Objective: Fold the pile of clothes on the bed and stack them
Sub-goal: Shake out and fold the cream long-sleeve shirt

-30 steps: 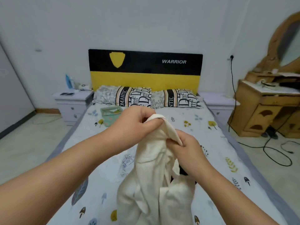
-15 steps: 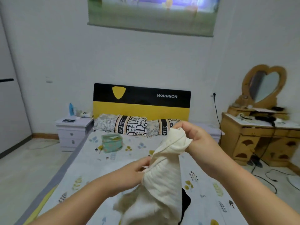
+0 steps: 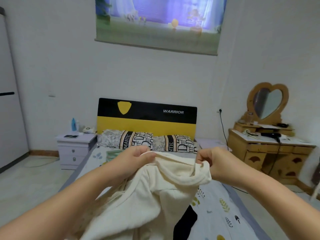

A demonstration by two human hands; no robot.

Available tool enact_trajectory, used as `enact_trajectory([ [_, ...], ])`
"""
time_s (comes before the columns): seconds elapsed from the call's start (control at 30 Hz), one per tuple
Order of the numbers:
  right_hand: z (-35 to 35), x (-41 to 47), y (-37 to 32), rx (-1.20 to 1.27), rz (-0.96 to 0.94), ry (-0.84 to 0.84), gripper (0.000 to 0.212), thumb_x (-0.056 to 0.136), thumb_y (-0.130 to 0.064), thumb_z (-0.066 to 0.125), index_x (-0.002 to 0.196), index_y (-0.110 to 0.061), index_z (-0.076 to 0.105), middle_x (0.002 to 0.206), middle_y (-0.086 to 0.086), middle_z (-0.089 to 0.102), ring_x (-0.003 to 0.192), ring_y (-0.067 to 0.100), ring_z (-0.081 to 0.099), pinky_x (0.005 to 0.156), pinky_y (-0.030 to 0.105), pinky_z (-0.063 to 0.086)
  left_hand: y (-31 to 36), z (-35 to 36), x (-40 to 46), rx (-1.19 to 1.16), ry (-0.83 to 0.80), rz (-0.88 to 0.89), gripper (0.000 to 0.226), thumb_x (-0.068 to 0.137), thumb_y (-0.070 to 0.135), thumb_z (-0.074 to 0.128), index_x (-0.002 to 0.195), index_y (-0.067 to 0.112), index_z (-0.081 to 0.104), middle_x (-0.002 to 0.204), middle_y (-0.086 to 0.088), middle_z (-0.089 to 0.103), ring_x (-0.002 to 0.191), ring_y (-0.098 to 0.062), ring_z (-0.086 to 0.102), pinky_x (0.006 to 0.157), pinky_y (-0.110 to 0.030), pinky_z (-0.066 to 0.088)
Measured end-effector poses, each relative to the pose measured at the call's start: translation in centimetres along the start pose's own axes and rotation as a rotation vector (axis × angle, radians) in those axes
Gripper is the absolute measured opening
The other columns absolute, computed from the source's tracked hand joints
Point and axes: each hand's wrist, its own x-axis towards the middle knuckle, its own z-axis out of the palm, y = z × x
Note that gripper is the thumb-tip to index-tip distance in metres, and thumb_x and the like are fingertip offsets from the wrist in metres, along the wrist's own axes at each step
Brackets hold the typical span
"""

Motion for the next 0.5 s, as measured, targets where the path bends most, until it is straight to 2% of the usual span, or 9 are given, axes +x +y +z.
enact_trajectory([
  [0.1, 0.0, -0.1, -0.4, 0.114, 0.109, -0.050, 0.002, 0.078, -0.018, 0.067, 0.076, -0.018, 0.066, 0.085, 0.007, 0.071, 0.083, 0.025, 0.065, 0.080, 0.035, 0.052, 1.7, -0.1, -0.5, 0.055, 0.114, 0.026, 0.026, 0.096, 0.020, 0.048, 0.085, 0.004, 0.066, 0.074, -0.006, 0.065, 0.065, -0.015, 0.059, 0.055, -0.019, 0.046],
  [0.17, 0.0, -0.1, -1.0, 0.390, 0.162, -0.062, 0.014, 0.084, -0.018, 0.059, 0.079, -0.007, 0.066, 0.086, 0.012, 0.071, 0.083, 0.026, 0.065, 0.089, 0.039, 0.054, 2.8, -0.1, -0.8, 0.054, 0.203, 0.082, 0.028, 0.096, 0.018, 0.047, 0.081, 0.006, 0.066, 0.068, -0.001, 0.066, 0.060, -0.009, 0.059, 0.053, -0.015, 0.045],
  [0.2, 0.2, -0.2, -1.6, 0.552, 0.193, -0.064, 0.021, 0.086, -0.022, 0.057, 0.079, -0.004, 0.066, 0.079, 0.010, 0.070, 0.075, 0.022, 0.065, 0.083, 0.036, 0.056, 3.3, -0.1, -0.9, 0.053, 0.246, 0.108, 0.029, 0.096, 0.019, 0.047, 0.076, 0.007, 0.065, 0.063, 0.002, 0.064, 0.056, -0.007, 0.057, 0.050, -0.014, 0.044],
  [0.23, 0.6, -0.2, -2.3, 0.655, 0.231, -0.060, 0.030, 0.086, -0.031, 0.057, 0.079, -0.004, 0.068, 0.070, 0.005, 0.068, 0.064, 0.015, 0.064, 0.072, 0.029, 0.058, 3.9, -0.2, -1.0, 0.067, 0.287, 0.130, 0.031, 0.096, 0.020, 0.048, 0.071, 0.009, 0.062, 0.057, 0.005, 0.060, 0.052, -0.004, 0.054, 0.047, -0.014, 0.041],
  [0.27, 1.1, -0.2, -3.1, 0.674, 0.266, -0.047, 0.037, 0.084, -0.042, 0.059, 0.076, -0.007, 0.071, 0.059, -0.002, 0.063, 0.054, 0.010, 0.059, 0.060, 0.022, 0.053, 4.3, -0.2, -0.9, 0.095, 0.323, 0.149, 0.032, 0.096, 0.021, 0.048, 0.068, 0.011, 0.059, 0.054, 0.008, 0.056, 0.049, -0.002, 0.051, 0.046, -0.014, 0.040],
  [0.3, 1.8, -0.1, -3.7, 0.615, 0.279, -0.017, 0.039, 0.080, -0.047, 0.063, 0.072, -0.010, 0.071, 0.054, -0.004, 0.058, 0.050, 0.009, 0.053, 0.054, 0.020, 0.047, 4.7, -0.2, -0.8, 0.121, 0.351, 0.165, 0.034, 0.096, 0.023, 0.048, 0.066, 0.012, 0.057, 0.053, 0.008, 0.055, 0.048, -0.002, 0.050, 0.048, -0.015, 0.040],
  [0.37, 3.3, 0.4, -4.6, 0.427, 0.267, 0.110, 0.025, 0.075, -0.033, 0.074, 0.064, -0.013, 0.064, 0.058, -0.002, 0.055, 0.053, 0.010, 0.049, 0.054, 0.024, 0.044, 5.1, -0.2, -0.7, 0.159, 0.388, 0.183, 0.036, 0.095, 0.024, 0.049, 0.061, 0.014, 0.055, 0.053, 0.008, 0.053, 0.050, -0.004, 0.049, 0.052, -0.021, 0.038],
  [0.43, 4.1, 0.8, -5.0, 0.175, 0.218, 0.212, 0.022, 0.075, -0.012, 0.066, 0.062, -0.017, 0.049, 0.061, -0.004, 0.051, 0.059, 0.012, 0.047, 0.055, 0.027, 0.043, 5.2, -0.6, -0.7, 0.267, 0.436, 0.211, 0.039, 0.093, 0.023, 0.054, 0.054, 0.019, 0.051, 0.049, 0.012, 0.048, 0.050, -0.004, 0.044, 0.050, -0.018, 0.033],
  [0.5, 4.2, 1.0, -4.9, -0.124, 0.171, 0.254, 0.025, 0.077, -0.006, 0.054, 0.069, -0.020, 0.035, 0.067, -0.004, 0.044, 0.067, 0.018, 0.044, 0.052, 0.029, 0.032, 5.2, -1.4, -1.0, 0.489, 0.438, 0.218, 0.040, 0.088, 0.023, 0.061, 0.051, 0.024, 0.048, 0.048, 0.012, 0.044, 0.050, -0.002, 0.039, 0.046, -0.015, 0.028],
])
